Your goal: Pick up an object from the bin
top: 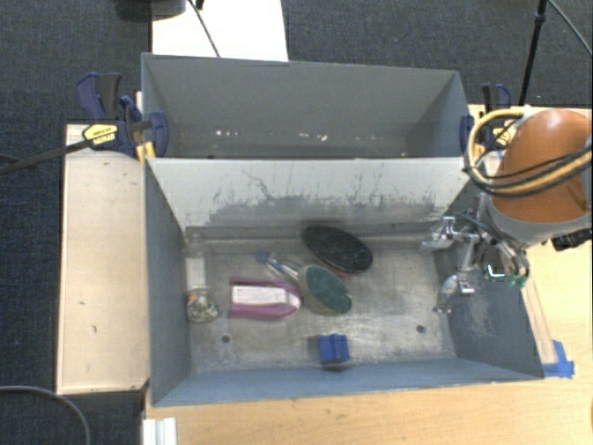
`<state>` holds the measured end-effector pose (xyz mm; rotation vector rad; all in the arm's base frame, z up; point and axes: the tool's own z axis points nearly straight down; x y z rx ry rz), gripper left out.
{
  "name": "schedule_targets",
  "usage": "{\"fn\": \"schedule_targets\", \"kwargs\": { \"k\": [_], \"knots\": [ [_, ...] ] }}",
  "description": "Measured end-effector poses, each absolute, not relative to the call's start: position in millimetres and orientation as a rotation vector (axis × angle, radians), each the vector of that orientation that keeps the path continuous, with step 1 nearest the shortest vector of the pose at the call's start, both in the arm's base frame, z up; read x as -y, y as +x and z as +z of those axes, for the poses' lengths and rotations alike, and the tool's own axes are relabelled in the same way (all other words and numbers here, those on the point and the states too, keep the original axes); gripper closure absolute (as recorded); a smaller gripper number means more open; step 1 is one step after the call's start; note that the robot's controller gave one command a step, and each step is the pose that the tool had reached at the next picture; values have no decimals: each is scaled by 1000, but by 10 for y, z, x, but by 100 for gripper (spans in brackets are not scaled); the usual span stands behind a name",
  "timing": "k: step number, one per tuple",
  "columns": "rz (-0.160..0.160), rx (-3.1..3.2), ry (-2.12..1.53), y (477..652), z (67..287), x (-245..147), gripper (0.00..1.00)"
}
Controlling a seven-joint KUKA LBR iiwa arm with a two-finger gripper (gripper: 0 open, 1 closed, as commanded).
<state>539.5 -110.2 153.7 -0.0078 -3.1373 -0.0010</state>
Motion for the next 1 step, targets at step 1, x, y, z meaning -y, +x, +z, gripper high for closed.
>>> {"fn": "schedule_targets", "kwargs": {
  "k": [1],
  "knots": [
    [3,3057,742,5531,1297,1452,0]
  ]
}}
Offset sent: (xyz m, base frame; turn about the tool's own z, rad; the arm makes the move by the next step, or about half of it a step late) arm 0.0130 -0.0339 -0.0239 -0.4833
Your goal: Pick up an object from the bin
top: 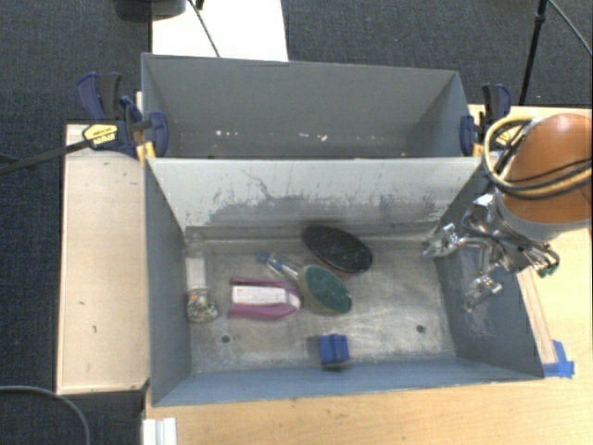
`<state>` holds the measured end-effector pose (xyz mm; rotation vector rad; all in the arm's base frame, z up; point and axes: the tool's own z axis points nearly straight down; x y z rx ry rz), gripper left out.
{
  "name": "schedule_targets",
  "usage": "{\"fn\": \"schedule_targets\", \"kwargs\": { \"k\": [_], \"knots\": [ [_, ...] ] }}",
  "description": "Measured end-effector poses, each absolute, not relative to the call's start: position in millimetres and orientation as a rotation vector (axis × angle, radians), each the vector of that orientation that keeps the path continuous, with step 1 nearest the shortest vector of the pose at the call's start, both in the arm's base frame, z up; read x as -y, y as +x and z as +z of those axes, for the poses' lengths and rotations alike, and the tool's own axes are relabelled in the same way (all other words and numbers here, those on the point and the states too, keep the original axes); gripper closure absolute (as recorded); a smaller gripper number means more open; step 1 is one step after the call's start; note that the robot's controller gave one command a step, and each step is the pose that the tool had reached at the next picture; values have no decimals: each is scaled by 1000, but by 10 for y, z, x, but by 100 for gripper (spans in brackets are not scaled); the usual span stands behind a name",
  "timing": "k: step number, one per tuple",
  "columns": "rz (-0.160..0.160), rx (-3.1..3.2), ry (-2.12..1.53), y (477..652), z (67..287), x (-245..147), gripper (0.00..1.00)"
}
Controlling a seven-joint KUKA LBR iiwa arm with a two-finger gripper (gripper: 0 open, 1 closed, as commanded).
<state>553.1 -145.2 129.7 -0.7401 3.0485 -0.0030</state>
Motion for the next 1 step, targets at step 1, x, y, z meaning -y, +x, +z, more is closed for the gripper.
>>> {"fn": "schedule_targets", "kwargs": {
  "k": [1],
  "knots": [
    [4,-2646,-1685,5899,1102,1355,0]
  ]
}}
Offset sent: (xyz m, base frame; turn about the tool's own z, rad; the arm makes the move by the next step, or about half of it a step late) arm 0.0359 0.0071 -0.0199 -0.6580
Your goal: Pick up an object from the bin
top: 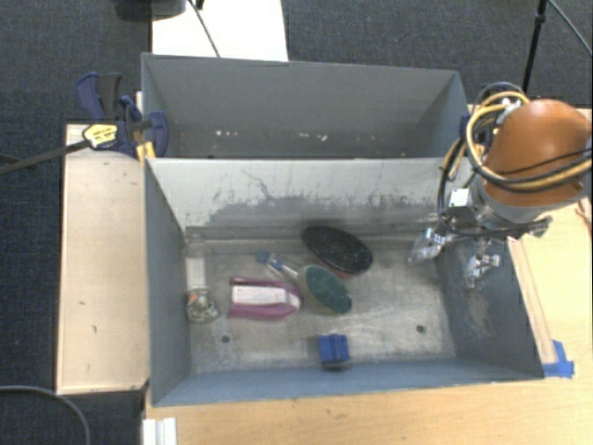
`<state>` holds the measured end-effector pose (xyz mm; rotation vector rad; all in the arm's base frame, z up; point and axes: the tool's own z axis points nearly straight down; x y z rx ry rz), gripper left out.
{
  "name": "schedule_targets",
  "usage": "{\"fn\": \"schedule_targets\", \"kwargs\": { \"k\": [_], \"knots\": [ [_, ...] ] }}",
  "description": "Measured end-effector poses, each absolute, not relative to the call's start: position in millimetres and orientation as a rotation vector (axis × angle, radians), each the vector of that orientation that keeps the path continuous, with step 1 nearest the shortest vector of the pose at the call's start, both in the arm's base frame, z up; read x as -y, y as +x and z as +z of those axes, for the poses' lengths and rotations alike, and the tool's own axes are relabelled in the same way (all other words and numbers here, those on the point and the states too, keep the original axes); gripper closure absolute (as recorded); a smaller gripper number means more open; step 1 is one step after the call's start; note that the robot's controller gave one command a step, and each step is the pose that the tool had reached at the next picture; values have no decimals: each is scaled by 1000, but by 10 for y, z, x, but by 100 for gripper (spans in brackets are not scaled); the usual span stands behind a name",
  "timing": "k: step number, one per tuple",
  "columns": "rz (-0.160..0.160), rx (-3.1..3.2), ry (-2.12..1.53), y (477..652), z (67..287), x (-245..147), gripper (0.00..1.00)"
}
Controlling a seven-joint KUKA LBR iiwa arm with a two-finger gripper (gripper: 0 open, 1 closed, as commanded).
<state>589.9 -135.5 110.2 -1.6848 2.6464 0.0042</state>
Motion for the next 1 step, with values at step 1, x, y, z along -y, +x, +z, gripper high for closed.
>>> {"fn": "schedule_targets", "kwargs": {
  "k": [1],
  "knots": [
    [5,-2705,-1592,5793,1088,154,0]
  ]
}}
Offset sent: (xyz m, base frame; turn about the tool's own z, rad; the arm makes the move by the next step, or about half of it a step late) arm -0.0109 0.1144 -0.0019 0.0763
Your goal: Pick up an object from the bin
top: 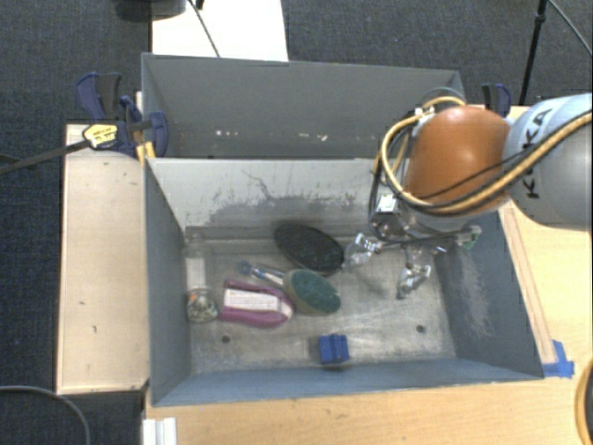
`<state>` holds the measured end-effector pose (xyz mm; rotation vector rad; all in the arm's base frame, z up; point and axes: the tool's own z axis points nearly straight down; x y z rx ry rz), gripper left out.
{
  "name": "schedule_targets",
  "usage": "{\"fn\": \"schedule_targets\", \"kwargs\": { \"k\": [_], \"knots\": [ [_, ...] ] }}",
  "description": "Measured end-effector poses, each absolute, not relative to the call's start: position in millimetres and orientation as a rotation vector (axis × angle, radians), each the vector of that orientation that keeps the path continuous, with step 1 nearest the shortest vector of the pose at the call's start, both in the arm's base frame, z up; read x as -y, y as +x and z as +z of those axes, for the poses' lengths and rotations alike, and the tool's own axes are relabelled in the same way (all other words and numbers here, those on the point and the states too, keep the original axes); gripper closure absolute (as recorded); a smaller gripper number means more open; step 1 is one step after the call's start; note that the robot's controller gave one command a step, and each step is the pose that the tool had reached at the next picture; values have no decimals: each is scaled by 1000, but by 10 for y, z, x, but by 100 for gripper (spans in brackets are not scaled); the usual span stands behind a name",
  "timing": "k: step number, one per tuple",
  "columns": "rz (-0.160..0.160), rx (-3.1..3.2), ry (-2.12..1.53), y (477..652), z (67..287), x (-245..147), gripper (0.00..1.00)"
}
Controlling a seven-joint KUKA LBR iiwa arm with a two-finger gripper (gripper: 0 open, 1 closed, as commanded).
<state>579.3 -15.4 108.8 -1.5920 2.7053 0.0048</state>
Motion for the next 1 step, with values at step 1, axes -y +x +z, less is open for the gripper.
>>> {"fn": "schedule_targets", "kwargs": {
  "k": [1],
  "knots": [
    [-7,-2606,-1742,5683,745,-807,0]
  ]
}}
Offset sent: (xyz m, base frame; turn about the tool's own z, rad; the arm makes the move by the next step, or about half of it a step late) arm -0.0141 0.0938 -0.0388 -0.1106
